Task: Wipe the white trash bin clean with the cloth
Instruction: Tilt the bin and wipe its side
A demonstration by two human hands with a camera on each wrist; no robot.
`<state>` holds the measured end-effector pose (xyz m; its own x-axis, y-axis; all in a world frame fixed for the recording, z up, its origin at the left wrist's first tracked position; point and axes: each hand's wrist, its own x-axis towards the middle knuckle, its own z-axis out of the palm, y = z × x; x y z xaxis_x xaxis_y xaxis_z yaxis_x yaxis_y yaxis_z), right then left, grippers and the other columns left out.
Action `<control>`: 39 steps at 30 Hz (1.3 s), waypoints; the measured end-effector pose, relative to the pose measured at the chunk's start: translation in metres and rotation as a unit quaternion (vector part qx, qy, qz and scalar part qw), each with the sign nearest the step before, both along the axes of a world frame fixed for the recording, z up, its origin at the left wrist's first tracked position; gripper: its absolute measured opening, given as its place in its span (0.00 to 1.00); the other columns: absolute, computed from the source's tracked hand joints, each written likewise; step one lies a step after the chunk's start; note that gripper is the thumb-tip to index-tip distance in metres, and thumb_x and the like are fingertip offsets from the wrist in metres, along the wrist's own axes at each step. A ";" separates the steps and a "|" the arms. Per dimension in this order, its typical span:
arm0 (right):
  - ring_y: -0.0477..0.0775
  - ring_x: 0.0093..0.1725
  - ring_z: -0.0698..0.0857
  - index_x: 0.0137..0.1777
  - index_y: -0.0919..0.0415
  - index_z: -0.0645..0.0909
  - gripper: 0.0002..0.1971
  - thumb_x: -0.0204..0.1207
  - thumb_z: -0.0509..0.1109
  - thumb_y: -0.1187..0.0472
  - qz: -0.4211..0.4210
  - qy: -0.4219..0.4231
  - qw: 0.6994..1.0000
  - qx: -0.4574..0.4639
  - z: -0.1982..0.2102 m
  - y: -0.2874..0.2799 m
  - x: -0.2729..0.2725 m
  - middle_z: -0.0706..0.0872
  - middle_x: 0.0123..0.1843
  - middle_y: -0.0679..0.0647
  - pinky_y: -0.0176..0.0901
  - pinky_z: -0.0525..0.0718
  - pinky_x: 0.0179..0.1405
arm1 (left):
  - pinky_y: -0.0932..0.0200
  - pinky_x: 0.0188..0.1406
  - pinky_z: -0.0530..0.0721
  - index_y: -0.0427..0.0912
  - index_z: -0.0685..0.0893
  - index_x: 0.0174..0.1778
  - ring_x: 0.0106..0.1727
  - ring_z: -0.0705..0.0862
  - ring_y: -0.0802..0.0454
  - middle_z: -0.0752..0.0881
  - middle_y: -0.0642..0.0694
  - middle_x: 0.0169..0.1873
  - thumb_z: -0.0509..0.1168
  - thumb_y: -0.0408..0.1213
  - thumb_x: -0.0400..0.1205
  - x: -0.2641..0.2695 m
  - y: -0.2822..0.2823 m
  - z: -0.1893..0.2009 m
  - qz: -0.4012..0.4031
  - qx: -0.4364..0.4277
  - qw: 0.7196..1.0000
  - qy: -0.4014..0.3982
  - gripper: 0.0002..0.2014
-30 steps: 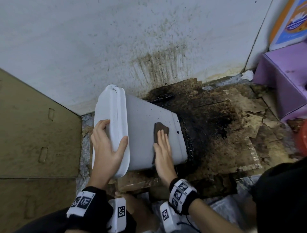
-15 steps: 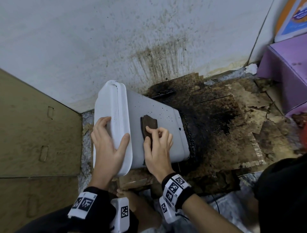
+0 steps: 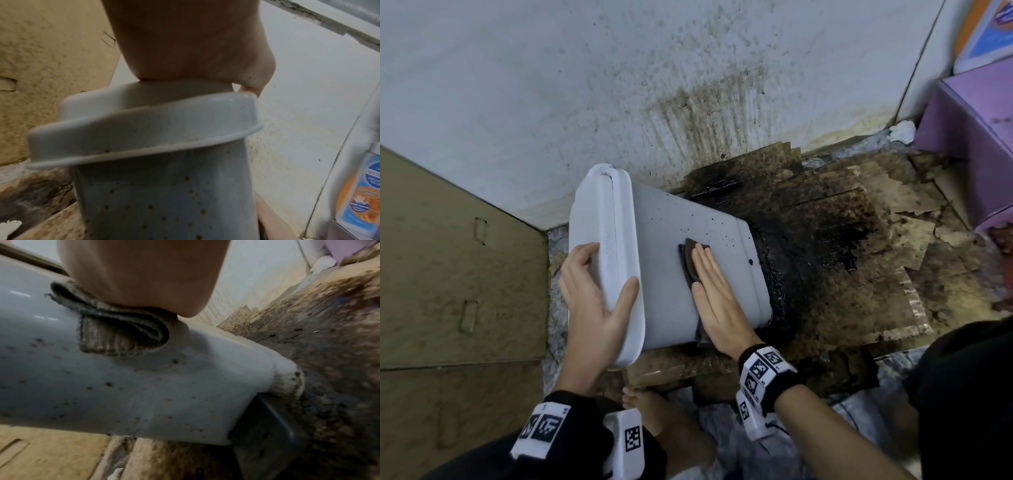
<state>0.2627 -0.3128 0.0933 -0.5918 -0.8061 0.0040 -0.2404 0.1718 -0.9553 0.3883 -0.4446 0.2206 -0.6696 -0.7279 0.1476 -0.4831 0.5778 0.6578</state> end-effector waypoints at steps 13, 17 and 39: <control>0.46 0.90 0.39 0.91 0.61 0.42 0.30 0.94 0.46 0.53 -0.168 -0.147 0.959 0.174 -0.077 0.023 -0.027 0.40 0.93 0.52 0.41 0.35 0.88 | 0.37 0.79 0.71 0.48 0.67 0.78 0.77 0.65 0.51 0.66 0.58 0.73 0.65 0.59 0.80 0.001 0.000 0.001 -0.003 0.013 1.000 0.005 0.33; 0.44 0.90 0.41 0.91 0.58 0.43 0.30 0.93 0.48 0.54 -0.176 -0.147 0.961 0.153 -0.050 0.014 -0.016 0.43 0.93 0.50 0.36 0.35 0.86 | 0.36 0.78 0.71 0.47 0.67 0.78 0.76 0.65 0.51 0.67 0.55 0.74 0.65 0.57 0.81 0.000 -0.001 0.001 -0.008 0.004 1.000 0.000 0.32; 0.44 0.91 0.47 0.91 0.55 0.48 0.28 0.93 0.45 0.52 -0.156 -0.054 0.982 0.096 -0.065 0.027 -0.009 0.46 0.91 0.44 0.48 0.46 0.91 | 0.34 0.78 0.71 0.46 0.67 0.79 0.77 0.65 0.50 0.67 0.52 0.75 0.64 0.58 0.82 0.002 -0.001 -0.001 -0.005 -0.006 1.000 -0.005 0.33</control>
<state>0.2534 -0.2856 0.0286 -0.7983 -0.5657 -0.2066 -0.0467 0.4001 -0.9153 0.3900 -0.4457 0.2196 -0.6790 -0.7188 0.1493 -0.4831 0.5906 0.6465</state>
